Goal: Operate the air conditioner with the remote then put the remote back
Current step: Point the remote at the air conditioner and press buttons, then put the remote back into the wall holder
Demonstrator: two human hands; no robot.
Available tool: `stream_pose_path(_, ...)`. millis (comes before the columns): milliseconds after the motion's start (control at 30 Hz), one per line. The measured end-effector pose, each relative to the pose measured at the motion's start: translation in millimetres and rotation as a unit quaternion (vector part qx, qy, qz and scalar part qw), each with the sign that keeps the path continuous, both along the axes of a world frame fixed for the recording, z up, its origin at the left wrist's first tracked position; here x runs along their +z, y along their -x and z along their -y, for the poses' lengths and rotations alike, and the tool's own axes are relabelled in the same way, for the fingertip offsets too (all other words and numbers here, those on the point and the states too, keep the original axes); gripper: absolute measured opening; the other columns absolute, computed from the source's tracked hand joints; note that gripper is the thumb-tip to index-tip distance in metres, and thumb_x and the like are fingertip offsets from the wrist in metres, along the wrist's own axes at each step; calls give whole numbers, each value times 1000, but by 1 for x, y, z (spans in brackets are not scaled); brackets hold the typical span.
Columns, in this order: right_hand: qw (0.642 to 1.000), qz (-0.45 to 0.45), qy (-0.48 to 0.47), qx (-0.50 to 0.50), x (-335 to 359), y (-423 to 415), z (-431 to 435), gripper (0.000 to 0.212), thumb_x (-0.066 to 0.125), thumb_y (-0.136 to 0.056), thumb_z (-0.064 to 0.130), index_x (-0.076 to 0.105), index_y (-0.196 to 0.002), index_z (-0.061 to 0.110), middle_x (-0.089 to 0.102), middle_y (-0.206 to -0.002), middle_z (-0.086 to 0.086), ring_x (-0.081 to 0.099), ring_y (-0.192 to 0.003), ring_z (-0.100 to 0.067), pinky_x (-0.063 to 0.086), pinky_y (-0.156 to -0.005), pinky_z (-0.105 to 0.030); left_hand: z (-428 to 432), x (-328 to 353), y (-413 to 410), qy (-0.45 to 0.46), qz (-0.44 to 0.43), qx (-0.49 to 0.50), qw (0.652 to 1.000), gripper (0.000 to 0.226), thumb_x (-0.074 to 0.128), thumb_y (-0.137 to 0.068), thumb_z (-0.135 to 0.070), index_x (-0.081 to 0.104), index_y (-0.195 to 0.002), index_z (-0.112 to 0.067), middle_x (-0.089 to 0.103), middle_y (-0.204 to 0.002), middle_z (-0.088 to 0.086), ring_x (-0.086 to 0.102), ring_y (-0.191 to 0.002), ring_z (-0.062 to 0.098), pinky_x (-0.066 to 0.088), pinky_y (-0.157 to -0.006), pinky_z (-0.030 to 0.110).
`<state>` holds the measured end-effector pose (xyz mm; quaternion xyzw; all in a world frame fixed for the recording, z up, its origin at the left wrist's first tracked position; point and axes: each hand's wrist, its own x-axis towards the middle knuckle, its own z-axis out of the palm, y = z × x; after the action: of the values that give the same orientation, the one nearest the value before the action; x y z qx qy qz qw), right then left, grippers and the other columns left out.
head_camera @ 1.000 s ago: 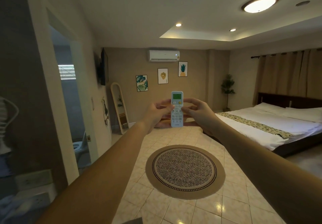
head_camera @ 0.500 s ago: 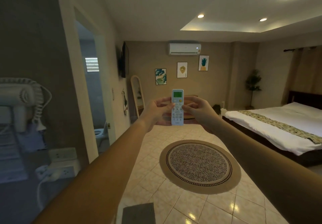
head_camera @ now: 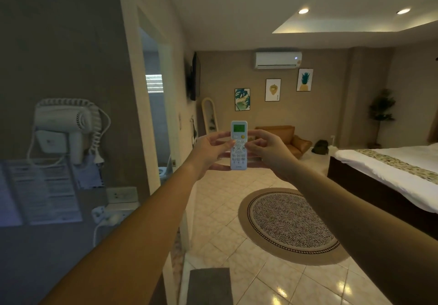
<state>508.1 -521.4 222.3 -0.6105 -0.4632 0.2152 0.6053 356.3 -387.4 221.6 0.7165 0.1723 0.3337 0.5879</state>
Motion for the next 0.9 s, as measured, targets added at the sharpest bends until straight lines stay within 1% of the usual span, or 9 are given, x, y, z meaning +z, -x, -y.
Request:
stream_pose_path(133, 1000, -8, -4, 22, -2, 24, -26, 35, 63, -101, 9, 64, -134, 21, 75, -113, -16, 77, -104, -29, 64, -87, -57, -22, -1, 29, 3, 3, 11, 1000, 36, 75, -96, -18, 72, -131, -25, 78, -115, 7, 79, -95, 23, 66, -65, 46)
stream_pose_path(267, 999, -15, -5, 38, -4, 55, -56, 35, 64, -101, 9, 64, -133, 21, 75, -115, -17, 77, -103, -28, 66, -84, -53, -49, -1, 63, 1, -4, 27, 1000, 36, 76, -95, -20, 72, -131, -24, 78, -114, 7, 80, -96, 24, 67, -70, 51)
stream_pose_path(333, 999, -14, -6, 45, -5, 70, -71, 34, 63, -101, 9, 64, -133, 21, 75, -116, -16, 77, -103, -28, 66, -82, -50, -62, -2, 79, 0, -8, 32, 999, 34, 76, -95, -20, 73, -129, -25, 79, -114, 7, 79, -98, 25, 67, -71, 51)
stream_pose_path(433, 998, -14, -5, 56, -9, 94, -96, 34, 63, -102, 9, 64, -133, 21, 76, -114, -14, 78, -102, -27, 66, -83, -50, -83, -4, 108, -1, -14, 40, 999, 31, 76, -95, -21, 74, -124, -29, 80, -111, 2, 79, -98, 24, 67, -72, 52)
stream_pose_path(567, 997, -2, -1, 80, -15, 126, -128, 35, 64, -101, 10, 62, -136, 20, 74, -115, -15, 77, -103, -28, 65, -85, -51, -111, -12, 146, -3, -23, 59, 998, 36, 76, -95, -20, 72, -131, -27, 78, -118, 5, 77, -104, 27, 65, -79, 59)
stream_pose_path(667, 996, 13, 5, 91, -20, 151, -152, 34, 65, -101, 10, 62, -134, 18, 74, -113, -14, 77, -101, -27, 65, -86, -50, -132, -19, 174, 10, -23, 68, 997, 34, 78, -94, -21, 75, -126, -29, 78, -117, 7, 77, -107, 30, 63, -81, 63)
stream_pose_path(733, 996, 22, 9, 91, -24, 167, -168, 33, 66, -100, 10, 62, -132, 18, 74, -113, -14, 78, -99, -27, 66, -85, -50, -143, -23, 193, 16, -23, 75, 997, 33, 78, -94, -20, 75, -126, -28, 78, -117, 9, 78, -104, 30, 63, -80, 63)
stream_pose_path(833, 994, 26, 14, 104, -32, 190, -191, 33, 66, -100, 11, 62, -132, 17, 73, -115, -15, 77, -101, -29, 66, -86, -50, -159, -29, 219, 15, -20, 89, 996, 35, 77, -94, -20, 72, -130, -22, 76, -119, 12, 79, -102, 30, 64, -78, 62)
stream_pose_path(900, 993, 36, 19, 109, -36, 204, -206, 33, 66, -101, 11, 61, -132, 18, 72, -114, -14, 76, -101, -28, 66, -86, -49, -169, -34, 236, 12, -21, 98, 995, 37, 76, -94, -21, 71, -132, -21, 76, -120, 11, 79, -101, 28, 65, -77, 59)
